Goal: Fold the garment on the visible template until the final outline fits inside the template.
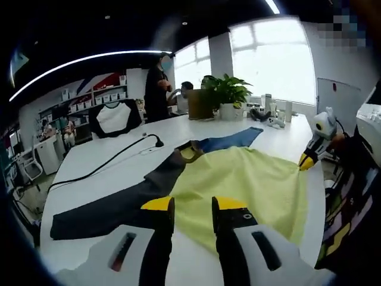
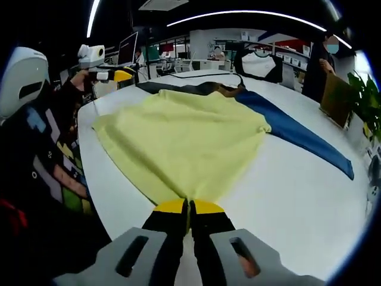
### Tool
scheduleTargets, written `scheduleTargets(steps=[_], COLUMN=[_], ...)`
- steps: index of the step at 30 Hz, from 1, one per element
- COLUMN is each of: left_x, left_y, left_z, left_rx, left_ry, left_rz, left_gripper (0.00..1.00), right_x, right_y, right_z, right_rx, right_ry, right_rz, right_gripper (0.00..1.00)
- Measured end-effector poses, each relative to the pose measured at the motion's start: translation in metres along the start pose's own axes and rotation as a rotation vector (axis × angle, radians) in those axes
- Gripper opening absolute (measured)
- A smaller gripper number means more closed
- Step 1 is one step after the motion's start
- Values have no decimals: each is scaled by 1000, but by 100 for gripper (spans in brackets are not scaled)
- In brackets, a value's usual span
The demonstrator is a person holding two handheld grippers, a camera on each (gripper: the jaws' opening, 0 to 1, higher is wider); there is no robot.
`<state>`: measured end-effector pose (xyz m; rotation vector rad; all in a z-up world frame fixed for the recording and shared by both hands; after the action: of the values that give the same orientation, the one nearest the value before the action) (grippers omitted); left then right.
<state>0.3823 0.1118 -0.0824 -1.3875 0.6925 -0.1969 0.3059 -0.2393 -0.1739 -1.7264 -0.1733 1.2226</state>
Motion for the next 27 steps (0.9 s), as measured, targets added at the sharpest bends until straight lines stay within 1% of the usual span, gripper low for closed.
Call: scheduleTargets(steps=[8, 15, 19, 25, 27], left_x=[22, 41, 55, 77, 87], left_y=[-13, -24, -26, -27, -27], left_z=[16, 26, 35, 52, 57], left_rx=[45, 74, 87, 104, 99], left_ry=[7, 19, 32, 33, 43], left_rz=[21, 22, 33, 47, 56], left_gripper=[26, 26, 26, 26, 26], right_x=[0, 0, 0, 0, 0], right_y=[-1, -1, -1, -1, -1], right_z=[0, 0, -1, -1, -1], right_rx=[12, 30, 38, 47, 51], right_ry=[0, 1, 1, -1, -2], right_rz=[6, -2, -5, -9, -10], right_gripper=[0, 0, 0, 0, 0])
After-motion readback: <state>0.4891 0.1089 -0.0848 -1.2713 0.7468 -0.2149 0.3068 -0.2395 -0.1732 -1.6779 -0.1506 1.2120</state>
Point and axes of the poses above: the point that each gripper's makers call its tool centre point, and the gripper's own axes: x roughly forward along the fingers, z roughly to its left, y roughly out of its underside, the point moved 3 cm from there along -x, roughly backward along the fingers, and after that the axes turned 3 degrees about -x, right-handed, at the moved point
